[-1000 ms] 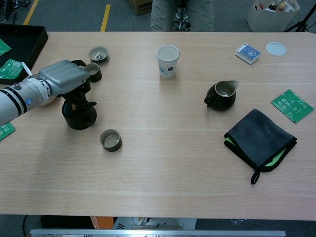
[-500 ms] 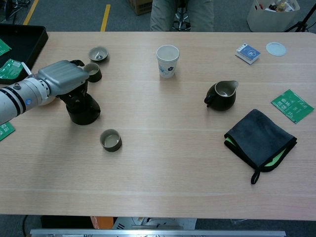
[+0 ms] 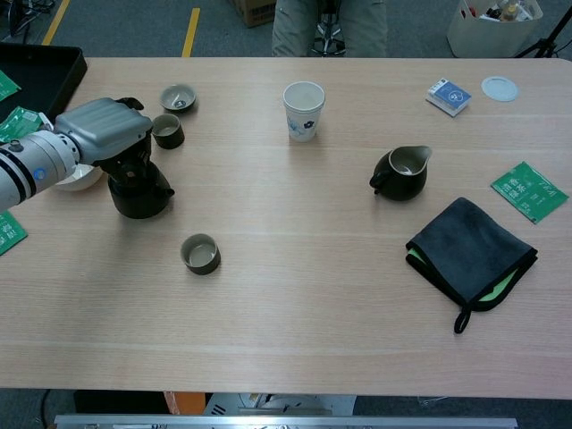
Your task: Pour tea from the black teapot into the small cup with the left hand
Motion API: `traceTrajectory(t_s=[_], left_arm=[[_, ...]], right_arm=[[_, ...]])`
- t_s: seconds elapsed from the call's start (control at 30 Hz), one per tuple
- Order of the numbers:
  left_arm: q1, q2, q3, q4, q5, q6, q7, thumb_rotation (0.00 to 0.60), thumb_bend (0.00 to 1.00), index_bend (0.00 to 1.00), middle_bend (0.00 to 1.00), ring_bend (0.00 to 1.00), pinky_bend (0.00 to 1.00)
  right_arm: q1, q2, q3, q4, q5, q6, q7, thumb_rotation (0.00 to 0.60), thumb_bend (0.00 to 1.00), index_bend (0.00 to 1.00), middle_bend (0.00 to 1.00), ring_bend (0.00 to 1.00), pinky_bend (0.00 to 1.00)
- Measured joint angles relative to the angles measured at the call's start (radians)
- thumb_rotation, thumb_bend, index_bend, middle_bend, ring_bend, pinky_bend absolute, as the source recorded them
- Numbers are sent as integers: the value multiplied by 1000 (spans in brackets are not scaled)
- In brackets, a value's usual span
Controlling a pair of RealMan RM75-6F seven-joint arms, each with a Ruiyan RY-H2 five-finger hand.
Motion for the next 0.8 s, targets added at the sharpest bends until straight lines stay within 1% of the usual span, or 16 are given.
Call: traceTrajectory(t_s=[0.03,0.07,0.23,0.37,0.53,0.57,0.63,0.67,0.7,0.8], left_arm=[[1,6,-3,-6,-3,-2,-14,321,273,982,1000,836,91],[3,16,-6,-12,-7,-6,-32,276,270,978,1000,833,91],[10,43,-11,-26,-11,-14,-71,146,239,958,1000,812,91],[14,50,-14,-32,-12,-13,-93,6,193,952,1000,809,91],[18,53,-22,-45,-42,-9,-111,0,171,958,1000,824,91],[18,53,-24,-47,-55,-8,-108,7,171,962,1000,829,91],[18,50,-26,-50,-78,-1,-101,61,171,969,1000,835,91],[19,47,-28,-51,-88,10,-95,98,171,972,1000,839,91],[20,45,-30,-51,-94,19,-91,117,171,977,1000,845,91],[27,35,-40,-54,-119,55,-87,126,186,998,1000,870,91]], right_arm=[[0,0,0,0,-1,0,0,600,10,471,389,268,283],[1,0,0,-1,-1,0,-1,600,10,471,389,268,283],[2,0,0,-2,-2,-1,-1,600,10,471,389,268,283],[2,1,1,-3,-2,0,-3,600,10,471,389,268,283],[4,2,1,-6,-5,1,-5,600,10,471,389,268,283],[4,2,1,-6,-5,0,-5,600,10,471,389,268,283],[4,2,1,-6,-3,0,-5,600,10,471,389,268,283],[4,2,1,-6,-3,0,-5,600,10,471,389,268,283],[3,2,1,-6,-3,0,-5,600,10,471,389,268,283],[3,2,1,-6,-3,0,-5,600,10,471,389,268,283]])
